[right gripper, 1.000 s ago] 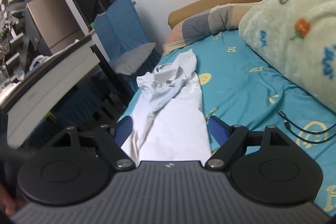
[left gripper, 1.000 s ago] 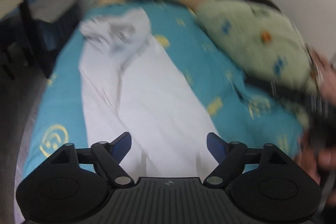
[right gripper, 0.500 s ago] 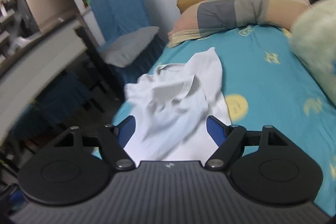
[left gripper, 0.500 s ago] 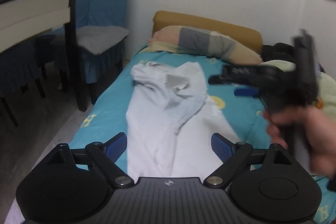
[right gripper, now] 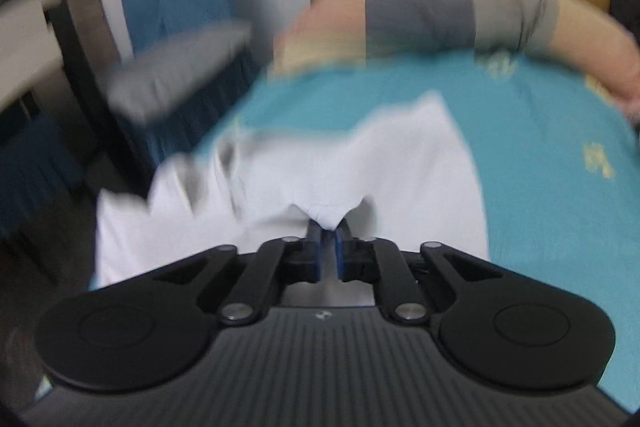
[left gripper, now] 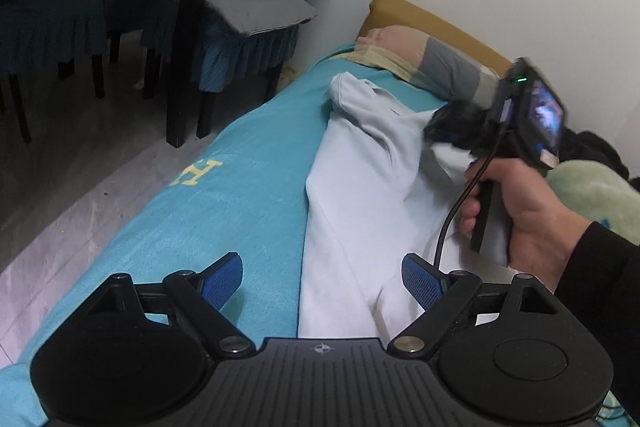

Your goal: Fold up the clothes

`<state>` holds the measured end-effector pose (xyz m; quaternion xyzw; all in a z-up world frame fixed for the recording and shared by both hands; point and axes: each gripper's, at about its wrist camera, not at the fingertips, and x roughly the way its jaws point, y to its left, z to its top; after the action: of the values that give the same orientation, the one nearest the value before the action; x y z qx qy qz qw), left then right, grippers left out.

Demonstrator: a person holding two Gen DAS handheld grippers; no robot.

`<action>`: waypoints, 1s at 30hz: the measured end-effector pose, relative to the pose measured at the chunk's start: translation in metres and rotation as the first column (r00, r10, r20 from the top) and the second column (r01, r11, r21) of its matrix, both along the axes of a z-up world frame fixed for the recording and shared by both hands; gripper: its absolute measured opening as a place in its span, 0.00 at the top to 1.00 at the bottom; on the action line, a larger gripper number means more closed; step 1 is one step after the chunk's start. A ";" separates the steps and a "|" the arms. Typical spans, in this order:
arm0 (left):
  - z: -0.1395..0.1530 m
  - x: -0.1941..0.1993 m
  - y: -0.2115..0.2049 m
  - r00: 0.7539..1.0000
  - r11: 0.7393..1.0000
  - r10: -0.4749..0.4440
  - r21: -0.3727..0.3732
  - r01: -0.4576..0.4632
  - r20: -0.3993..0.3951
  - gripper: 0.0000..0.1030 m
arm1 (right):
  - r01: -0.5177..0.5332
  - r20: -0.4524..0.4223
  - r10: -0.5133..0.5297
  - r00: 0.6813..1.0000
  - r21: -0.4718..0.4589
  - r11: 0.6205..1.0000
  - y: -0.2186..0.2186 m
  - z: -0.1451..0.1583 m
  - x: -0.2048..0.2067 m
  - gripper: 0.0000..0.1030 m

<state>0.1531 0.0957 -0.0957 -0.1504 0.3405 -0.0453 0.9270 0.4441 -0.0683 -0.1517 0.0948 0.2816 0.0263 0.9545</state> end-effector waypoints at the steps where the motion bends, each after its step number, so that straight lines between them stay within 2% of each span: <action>1: -0.001 0.000 0.001 1.000 1.000 0.005 -0.004 -0.005 0.001 0.14 | 0.018 0.039 -0.018 0.999 0.002 1.000 -0.002 0.007 -0.001 0.94; 6: -0.007 0.003 0.006 0.999 0.999 0.031 -0.026 -0.031 0.008 0.14 | 0.148 0.161 -0.136 0.977 -0.064 0.987 -0.019 0.041 0.020 0.94; 9: -0.008 0.003 0.005 1.000 0.999 0.030 -0.016 -0.029 0.006 0.14 | 0.186 0.106 -0.176 0.979 -0.096 0.978 -0.028 0.038 0.042 0.93; 12: -0.009 0.004 0.000 1.000 1.000 0.015 0.013 -0.015 0.000 0.14 | 0.213 0.039 -0.211 0.977 -0.046 0.976 -0.038 0.031 0.051 0.89; 14: -0.009 0.004 -0.003 1.000 0.999 0.005 0.032 -0.005 -0.004 0.14 | 0.195 -0.017 -0.195 0.981 -0.007 0.981 -0.043 0.030 0.043 0.71; 15: -0.009 0.004 -0.004 1.000 0.999 0.000 0.041 0.000 -0.006 0.14 | 0.184 -0.033 -0.184 0.982 0.010 0.983 -0.045 0.030 0.036 0.48; 16: -0.010 0.004 -0.005 1.000 0.999 -0.005 0.041 0.006 -0.015 0.14 | 0.173 -0.043 -0.172 0.984 0.025 0.985 -0.047 0.032 0.027 0.32; 17: -0.011 0.004 -0.006 1.000 0.999 -0.013 0.038 0.014 -0.026 0.14 | 0.157 -0.030 -0.156 0.987 0.032 0.987 -0.045 0.036 0.011 0.28; 20: -0.010 0.001 -0.010 0.998 0.999 -0.041 0.027 0.042 -0.042 0.14 | 0.082 -0.028 -0.080 0.996 0.098 0.992 -0.046 0.053 -0.046 0.29; 25: -0.003 -0.012 -0.006 0.994 0.997 -0.071 -0.036 0.068 -0.083 0.14 | 0.004 -0.049 0.002 0.999 0.136 0.991 -0.059 0.083 -0.181 0.29; 28: 0.000 -0.025 -0.001 0.986 0.992 -0.093 -0.093 0.080 -0.142 0.14 | 0.000 -0.111 0.025 0.993 0.215 0.977 -0.080 0.085 -0.261 0.29; 30: 0.001 -0.038 0.001 0.976 0.989 -0.110 -0.117 0.089 -0.189 0.14 | 0.024 -0.190 0.033 0.981 0.287 0.958 -0.097 0.075 -0.305 0.28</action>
<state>0.1155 0.0965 -0.0946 -0.1867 0.4336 -0.0952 0.8764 0.1394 -0.1651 -0.0772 0.2340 0.3660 0.0598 0.8987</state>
